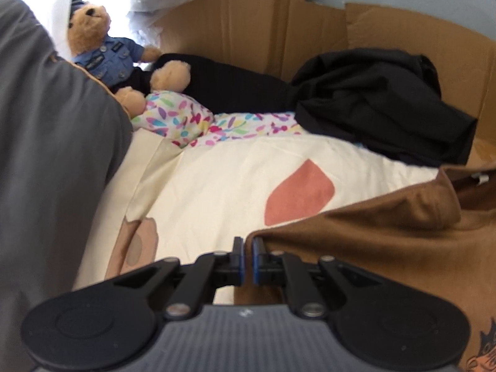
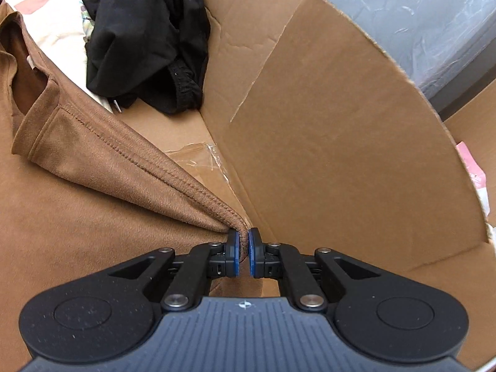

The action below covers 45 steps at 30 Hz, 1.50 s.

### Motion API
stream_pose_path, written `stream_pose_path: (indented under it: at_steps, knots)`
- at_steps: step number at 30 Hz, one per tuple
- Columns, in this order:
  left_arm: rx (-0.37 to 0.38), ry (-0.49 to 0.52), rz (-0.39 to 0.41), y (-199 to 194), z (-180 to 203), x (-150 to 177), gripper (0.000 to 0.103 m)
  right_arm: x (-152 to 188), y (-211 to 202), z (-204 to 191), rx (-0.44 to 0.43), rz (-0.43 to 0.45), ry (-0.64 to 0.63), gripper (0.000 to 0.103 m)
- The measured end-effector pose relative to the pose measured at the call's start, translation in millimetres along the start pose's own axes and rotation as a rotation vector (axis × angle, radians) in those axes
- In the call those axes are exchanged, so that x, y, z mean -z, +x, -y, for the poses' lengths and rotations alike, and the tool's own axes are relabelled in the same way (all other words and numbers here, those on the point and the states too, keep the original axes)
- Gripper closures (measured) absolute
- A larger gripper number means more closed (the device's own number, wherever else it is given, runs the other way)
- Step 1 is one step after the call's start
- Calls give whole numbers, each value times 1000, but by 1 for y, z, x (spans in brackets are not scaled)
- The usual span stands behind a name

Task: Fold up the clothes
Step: 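Carry the hanging T-shirt with both grippers over the cardboard box, then open the right gripper and lay the T-shirt into the box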

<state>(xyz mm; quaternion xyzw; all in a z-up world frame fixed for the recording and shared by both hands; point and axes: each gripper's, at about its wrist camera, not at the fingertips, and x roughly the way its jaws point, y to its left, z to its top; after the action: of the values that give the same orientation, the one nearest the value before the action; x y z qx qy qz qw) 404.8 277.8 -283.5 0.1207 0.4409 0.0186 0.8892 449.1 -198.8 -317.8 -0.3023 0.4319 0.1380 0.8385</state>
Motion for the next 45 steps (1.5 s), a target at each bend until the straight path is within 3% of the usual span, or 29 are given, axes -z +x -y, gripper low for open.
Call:
stream_pose_path:
  at_steps: [5, 9, 10, 21, 36, 45]
  knots:
    - [-34, 84, 22, 7, 15, 10, 88, 3, 23, -8, -24, -52, 24, 93]
    - [-17, 132, 33, -1, 17, 18, 82, 10, 16, -12, -36, -36, 42, 58]
    - [-16, 135, 35, -4, 18, 19, 82, 11, 12, -11, -43, -29, 38, 55]
    - [66, 166, 104, -37, 35, -3, 63, -3, -36, -9, -126, 90, 27, 55]
    - [178, 266, 111, -7, 81, -16, 63, -57, -15, -66, -271, 159, -109, 56]
    - [208, 329, 102, 17, 98, -24, 63, -69, 13, -89, -310, 143, -135, 56]
